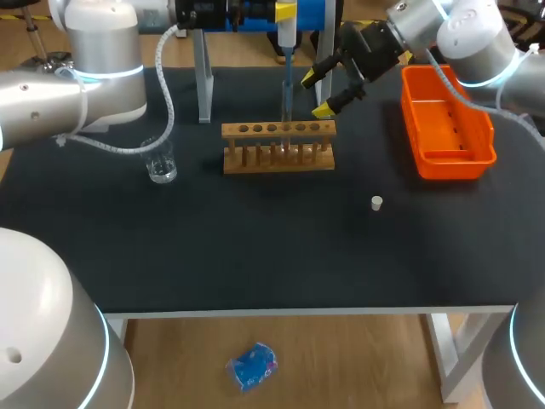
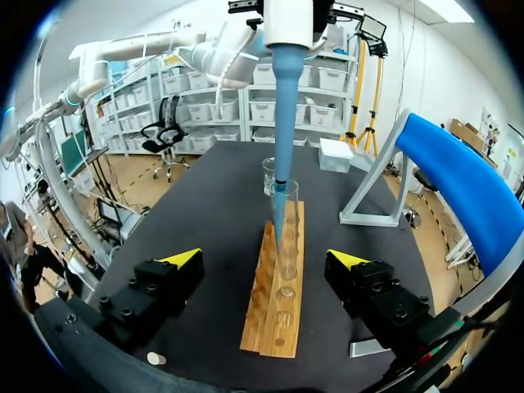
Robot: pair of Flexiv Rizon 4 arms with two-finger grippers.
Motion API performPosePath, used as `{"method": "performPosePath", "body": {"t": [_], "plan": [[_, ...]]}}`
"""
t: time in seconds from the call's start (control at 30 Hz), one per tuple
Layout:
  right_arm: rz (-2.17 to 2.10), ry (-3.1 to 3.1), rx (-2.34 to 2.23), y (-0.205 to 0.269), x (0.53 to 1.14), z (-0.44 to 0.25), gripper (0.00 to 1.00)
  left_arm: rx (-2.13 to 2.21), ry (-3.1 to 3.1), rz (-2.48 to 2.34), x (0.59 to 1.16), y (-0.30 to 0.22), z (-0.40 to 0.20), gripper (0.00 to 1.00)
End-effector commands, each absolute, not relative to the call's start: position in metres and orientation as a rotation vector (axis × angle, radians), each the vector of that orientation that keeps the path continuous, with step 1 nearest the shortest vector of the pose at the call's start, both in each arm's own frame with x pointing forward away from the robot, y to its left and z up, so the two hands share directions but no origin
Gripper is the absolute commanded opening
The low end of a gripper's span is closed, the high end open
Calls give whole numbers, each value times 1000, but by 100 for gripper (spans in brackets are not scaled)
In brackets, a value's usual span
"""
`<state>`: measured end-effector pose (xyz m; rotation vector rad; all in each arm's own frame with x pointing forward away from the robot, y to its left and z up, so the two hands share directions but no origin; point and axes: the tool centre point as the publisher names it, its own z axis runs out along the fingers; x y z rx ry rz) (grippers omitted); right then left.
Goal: Invert the test tube, pick up the pipette, mount the tip to pipette, aspirate from beaker and dispense into the tube, eject the tip, return the pipette, and cap with the stopper.
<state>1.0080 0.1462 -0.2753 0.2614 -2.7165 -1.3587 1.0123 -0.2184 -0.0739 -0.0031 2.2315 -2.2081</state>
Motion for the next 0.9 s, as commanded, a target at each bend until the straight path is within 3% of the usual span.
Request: {"method": "performPosePath", "body": {"t": [0.03, 0.9], "plan": [[-1353, -2715, 264, 145, 1009, -274, 100, -6, 2236, -2193, 1010, -218, -68, 0], [-1353, -2715, 264, 145, 1009, -274, 100, 58, 2255, -2128, 1022, -223, -38, 0]]}}
